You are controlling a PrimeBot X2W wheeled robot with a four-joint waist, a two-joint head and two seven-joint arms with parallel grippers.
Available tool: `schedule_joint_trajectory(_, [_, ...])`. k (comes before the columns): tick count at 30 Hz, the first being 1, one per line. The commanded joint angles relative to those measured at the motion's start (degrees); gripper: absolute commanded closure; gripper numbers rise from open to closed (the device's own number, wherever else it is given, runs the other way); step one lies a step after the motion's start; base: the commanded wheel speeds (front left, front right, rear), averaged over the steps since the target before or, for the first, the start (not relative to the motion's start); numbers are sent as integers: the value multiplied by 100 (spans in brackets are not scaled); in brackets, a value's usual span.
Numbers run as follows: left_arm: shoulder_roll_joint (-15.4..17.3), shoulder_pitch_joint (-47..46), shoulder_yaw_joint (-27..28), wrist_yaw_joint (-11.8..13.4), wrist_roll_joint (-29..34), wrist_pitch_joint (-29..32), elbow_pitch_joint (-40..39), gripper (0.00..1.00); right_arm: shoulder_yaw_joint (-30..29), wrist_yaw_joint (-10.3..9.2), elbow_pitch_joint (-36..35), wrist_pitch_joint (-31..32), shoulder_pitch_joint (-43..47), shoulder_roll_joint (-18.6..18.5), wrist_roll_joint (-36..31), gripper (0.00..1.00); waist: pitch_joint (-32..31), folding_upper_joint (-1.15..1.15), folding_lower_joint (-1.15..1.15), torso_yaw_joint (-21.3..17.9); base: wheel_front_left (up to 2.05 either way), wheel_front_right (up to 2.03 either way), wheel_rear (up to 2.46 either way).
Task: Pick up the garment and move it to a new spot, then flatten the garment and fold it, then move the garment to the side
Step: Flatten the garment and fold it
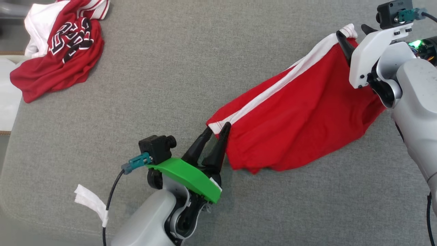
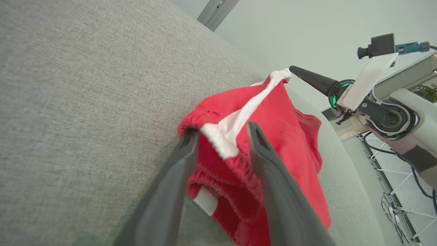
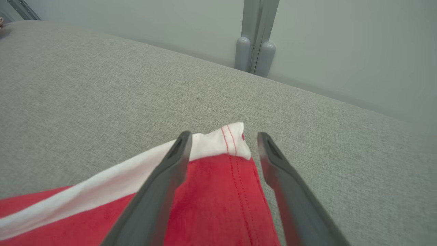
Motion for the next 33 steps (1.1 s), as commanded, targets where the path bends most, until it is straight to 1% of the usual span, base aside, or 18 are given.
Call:
schedule_joint_trajectory(1, [106,103,-5,57,84,18,-70,0,73,-6,72,-70,-13,-43,105,0,-120,0,0,-20,0,0,0])
schedule_joint_trajectory(6, [430,332,-15,285,196,57,-329,0,342,-6,188,-205,74,-163,305,0,-301,0,0,-66,0,0,0])
schedule_joint_trajectory(10, [753,545,1,450,328,49,-584,0,589,-7,187,-292,201,-278,522,0,-458,0,0,-111,0,0,0])
schedule_joint_trajectory(13, [1090,654,32,652,693,-88,-760,0,746,-7,169,-343,330,-395,700,0,-599,0,0,-117,0,0,0])
schedule_joint_trajectory(17, [1199,846,320,834,776,-249,-973,0,851,-7,264,-367,551,-568,912,0,-737,0,0,-66,0,0,0])
schedule_joint_trajectory(19, [1208,933,511,910,791,-297,-1057,0,885,-6,324,-361,654,-618,1011,0,-775,0,0,-38,0,0,0])
schedule_joint_trajectory(22, [1131,1060,811,978,773,-327,-1129,0,912,-7,450,-341,802,-677,1140,0,-791,0,0,13,0,0,0])
schedule_joint_trajectory(26, [1100,1162,1190,1037,1072,-343,-1174,0,955,-7,618,-258,913,-708,1267,0,-754,0,0,77,0,0,0])
schedule_joint_trajectory(30, [1027,1307,1545,980,1495,-341,-1156,0,1012,-7,774,-179,917,-704,1339,0,-697,0,0,137,0,0,0])
schedule_joint_trajectory(33, [926,1399,1784,908,1662,-342,-1088,0,1052,-7,888,-108,918,-683,1382,0,-673,0,0,178,0,0,0])
